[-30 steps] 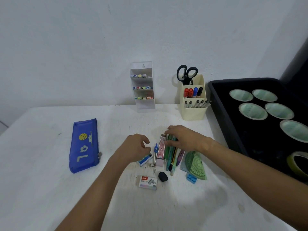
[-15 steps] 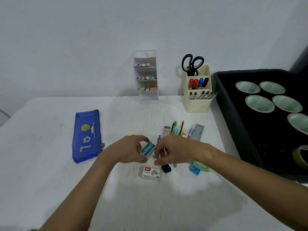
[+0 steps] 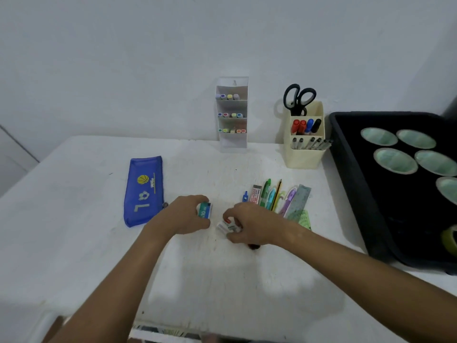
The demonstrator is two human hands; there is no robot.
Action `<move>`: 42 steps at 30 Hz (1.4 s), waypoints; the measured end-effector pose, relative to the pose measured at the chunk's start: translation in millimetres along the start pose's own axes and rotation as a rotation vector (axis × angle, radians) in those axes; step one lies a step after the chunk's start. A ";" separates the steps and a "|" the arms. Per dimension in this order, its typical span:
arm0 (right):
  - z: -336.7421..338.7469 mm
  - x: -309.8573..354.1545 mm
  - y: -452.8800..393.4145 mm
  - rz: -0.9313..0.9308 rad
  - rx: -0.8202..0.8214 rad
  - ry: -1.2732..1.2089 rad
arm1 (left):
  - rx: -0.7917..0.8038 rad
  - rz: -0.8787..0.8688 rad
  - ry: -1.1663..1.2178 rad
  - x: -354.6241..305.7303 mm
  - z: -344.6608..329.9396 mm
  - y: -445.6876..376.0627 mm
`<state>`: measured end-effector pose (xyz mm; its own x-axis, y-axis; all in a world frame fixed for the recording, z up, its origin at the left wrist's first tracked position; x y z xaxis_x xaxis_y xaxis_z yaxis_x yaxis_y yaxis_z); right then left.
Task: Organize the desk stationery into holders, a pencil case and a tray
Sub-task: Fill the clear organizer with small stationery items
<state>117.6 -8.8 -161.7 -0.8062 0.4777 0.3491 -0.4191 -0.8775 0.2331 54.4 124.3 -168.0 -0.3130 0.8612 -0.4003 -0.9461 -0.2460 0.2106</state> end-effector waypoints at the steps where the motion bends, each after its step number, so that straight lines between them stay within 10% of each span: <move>1: 0.5 -0.8 -4.5 -0.019 -0.019 0.011 | 0.006 0.004 -0.001 2.1 0.0 1.4; 16: 13.3 -10.1 -46.4 -0.082 0.157 0.093 | 0.132 0.049 0.005 6.3 3.6 -3.7; 28: 17.0 -30.0 -50.5 -0.268 -0.200 -0.119 | -0.389 0.321 0.187 9.5 -12.3 8.3; 42: 81.5 -78.3 -103.5 -0.397 -0.610 -0.608 | -0.660 0.138 0.229 -10.4 63.2 -105.5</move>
<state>258.1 48.0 -139.2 -0.2741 0.5352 0.7990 -0.9007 -0.4341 -0.0182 162.7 169.3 -129.8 -0.3746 0.7058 -0.6013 -0.7268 -0.6262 -0.2822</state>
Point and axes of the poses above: each hand's wrist, its own y-axis away from the middle knuckle, its own z-axis out of the back of the hand, x = y × z, the point moved 7 cm from there along -y, towards the middle knuckle, and after that the axes turned 11 degrees about -z, right-handed, at the moved point
